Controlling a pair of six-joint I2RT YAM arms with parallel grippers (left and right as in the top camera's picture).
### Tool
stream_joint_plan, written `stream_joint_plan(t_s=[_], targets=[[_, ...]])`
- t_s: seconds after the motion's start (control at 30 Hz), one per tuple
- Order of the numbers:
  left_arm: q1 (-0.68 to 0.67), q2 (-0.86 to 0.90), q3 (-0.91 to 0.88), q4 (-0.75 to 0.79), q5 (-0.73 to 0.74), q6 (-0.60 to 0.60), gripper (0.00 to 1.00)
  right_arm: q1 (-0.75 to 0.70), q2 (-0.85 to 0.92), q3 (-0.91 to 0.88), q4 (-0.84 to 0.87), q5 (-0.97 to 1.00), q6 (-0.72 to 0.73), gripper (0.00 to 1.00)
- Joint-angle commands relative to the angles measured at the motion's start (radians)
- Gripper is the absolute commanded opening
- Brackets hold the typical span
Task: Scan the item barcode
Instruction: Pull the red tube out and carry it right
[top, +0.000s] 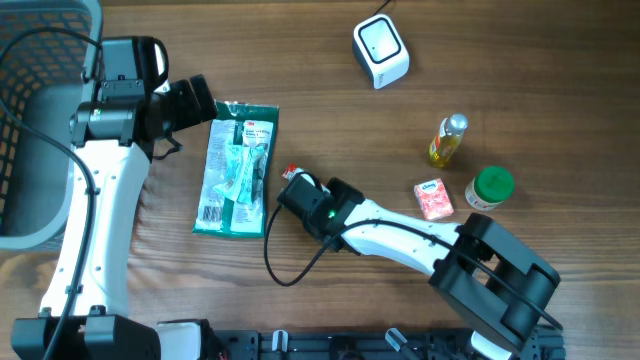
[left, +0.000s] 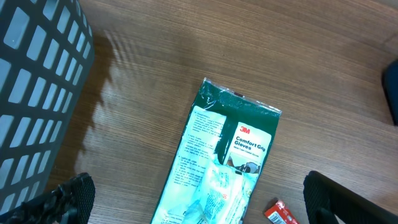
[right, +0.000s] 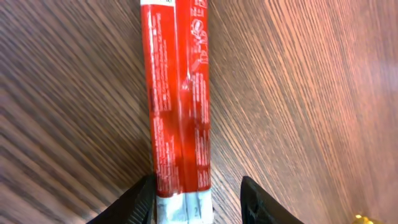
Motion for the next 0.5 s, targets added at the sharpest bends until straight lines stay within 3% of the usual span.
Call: stream_joint_plan(t_s=[0.0,0.23,0.47], targets=[[0.004,-0.007,0.014,0.003,0.004,-0.009,1.0,0.003,0.01,0.002,0.012,-0.042,0.01,0.47],[0.004,-0.007,0.014,0.003,0.004,-0.009,1.0,-0.014,-0.125,0.014,0.014,-0.072,0.084,0.54],[0.004,-0.007,0.014,0.003,0.004,-0.009,1.0,-0.149,-0.182,0.012,0.01,-0.329,0.209,0.57]])
